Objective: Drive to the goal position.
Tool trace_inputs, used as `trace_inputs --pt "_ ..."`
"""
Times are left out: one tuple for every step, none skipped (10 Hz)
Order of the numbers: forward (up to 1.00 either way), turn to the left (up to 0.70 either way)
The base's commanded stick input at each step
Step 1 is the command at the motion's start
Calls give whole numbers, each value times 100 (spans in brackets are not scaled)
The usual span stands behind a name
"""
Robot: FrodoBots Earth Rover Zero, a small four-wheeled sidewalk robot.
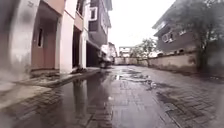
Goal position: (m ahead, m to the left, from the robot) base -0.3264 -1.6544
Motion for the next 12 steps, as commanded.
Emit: trace_inputs --pt "70 0" --pt "70 0" --pt "70 0" --pt "70 0" --pt "70 0" --pt "70 0" --pt "70 0" --pt "70 0" --pt "70 0" --pt "70 0" --pt "70 0" --pt "70 0"
